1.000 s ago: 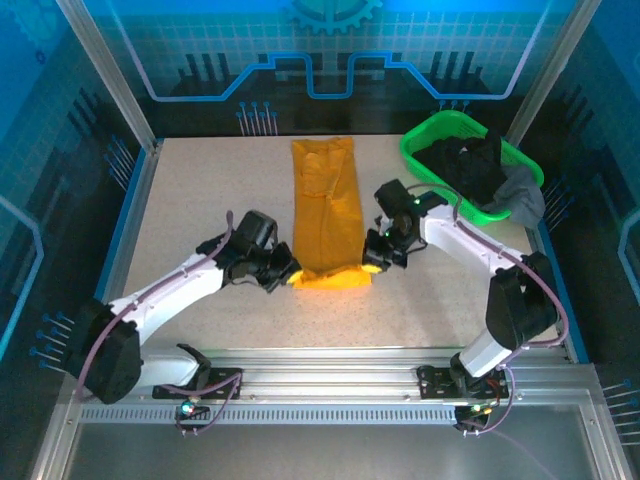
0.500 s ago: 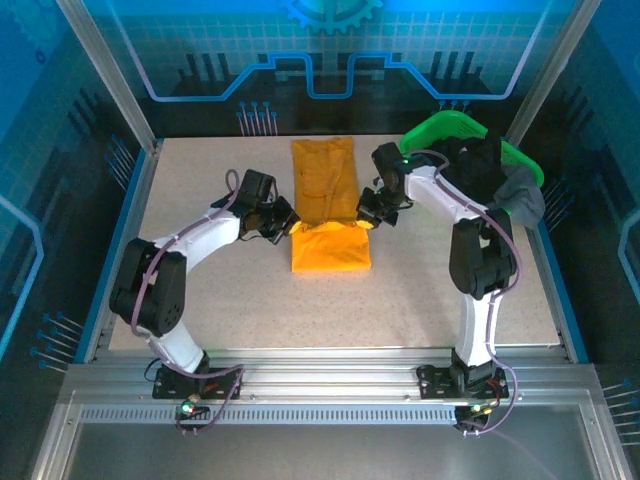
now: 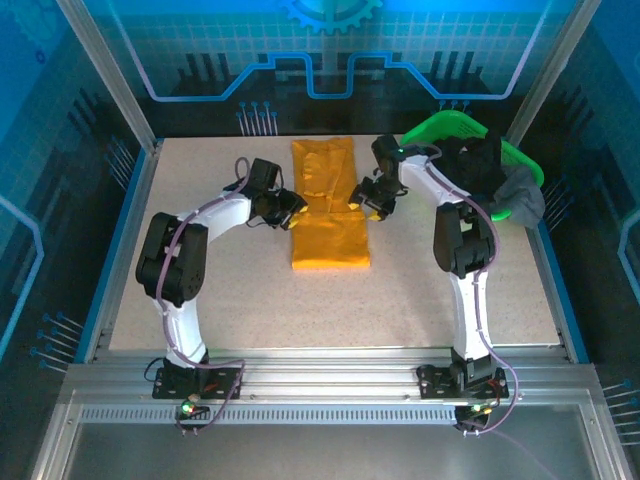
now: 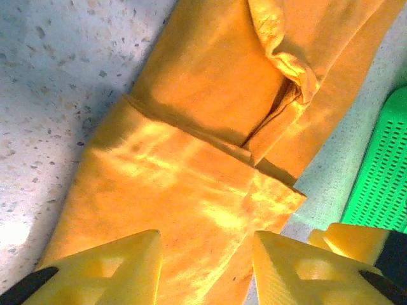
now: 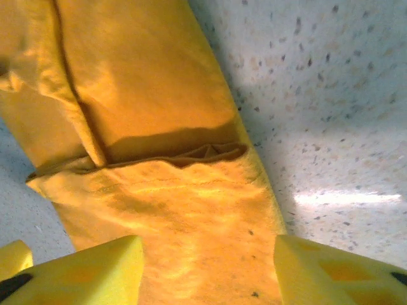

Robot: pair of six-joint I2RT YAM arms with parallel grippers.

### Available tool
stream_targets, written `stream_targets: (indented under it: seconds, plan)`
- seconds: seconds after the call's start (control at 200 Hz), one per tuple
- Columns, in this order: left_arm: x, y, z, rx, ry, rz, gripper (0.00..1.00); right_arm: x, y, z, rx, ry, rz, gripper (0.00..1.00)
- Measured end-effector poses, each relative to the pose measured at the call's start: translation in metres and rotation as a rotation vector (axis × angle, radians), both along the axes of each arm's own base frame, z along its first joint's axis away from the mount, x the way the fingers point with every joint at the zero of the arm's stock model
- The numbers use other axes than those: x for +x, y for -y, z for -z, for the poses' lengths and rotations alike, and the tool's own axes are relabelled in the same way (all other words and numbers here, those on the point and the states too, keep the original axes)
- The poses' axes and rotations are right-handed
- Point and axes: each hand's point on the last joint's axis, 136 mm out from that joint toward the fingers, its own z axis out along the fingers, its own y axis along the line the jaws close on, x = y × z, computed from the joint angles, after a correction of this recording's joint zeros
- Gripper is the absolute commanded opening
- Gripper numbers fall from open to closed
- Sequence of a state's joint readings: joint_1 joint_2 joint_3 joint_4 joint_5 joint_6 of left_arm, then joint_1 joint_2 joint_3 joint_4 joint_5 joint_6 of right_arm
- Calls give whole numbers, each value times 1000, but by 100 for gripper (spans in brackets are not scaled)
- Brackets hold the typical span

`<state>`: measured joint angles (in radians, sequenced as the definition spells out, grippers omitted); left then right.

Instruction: Fold and stack the t-shirts

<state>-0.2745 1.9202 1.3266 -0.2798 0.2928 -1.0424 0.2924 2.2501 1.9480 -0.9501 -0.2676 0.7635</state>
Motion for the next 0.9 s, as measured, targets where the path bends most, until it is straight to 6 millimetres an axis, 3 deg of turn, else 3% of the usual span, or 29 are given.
stream_targets:
  seconds: [0.1,0.185,0.29,0.36,0.46,0.605,0.805,0.895]
  plan:
    - [-10,-6,-10,19,16,-7,51,6,9,-12,0,37,4,59]
    - [-36,-13,-19,15,18,-16,49,-6,21,-20,-2,47,15,57]
    - [-79,-18,-13,-17,-25,-48,49,-48,32,-21,7,21,28,57]
    - [-109,-18,6,-44,-95,-79,50,-80,35,-15,30,-15,42,57]
    - [-134,-15,34,-76,-181,-126,55,-116,34,1,65,-79,71,57]
    - [-133,-2,55,-155,-232,-182,48,-138,23,28,123,-157,116,56]
    - [-130,7,61,-196,-273,-202,33,-136,9,49,163,-204,141,52]
    - [-129,8,62,-198,-280,-205,25,-137,6,52,164,-226,157,43]
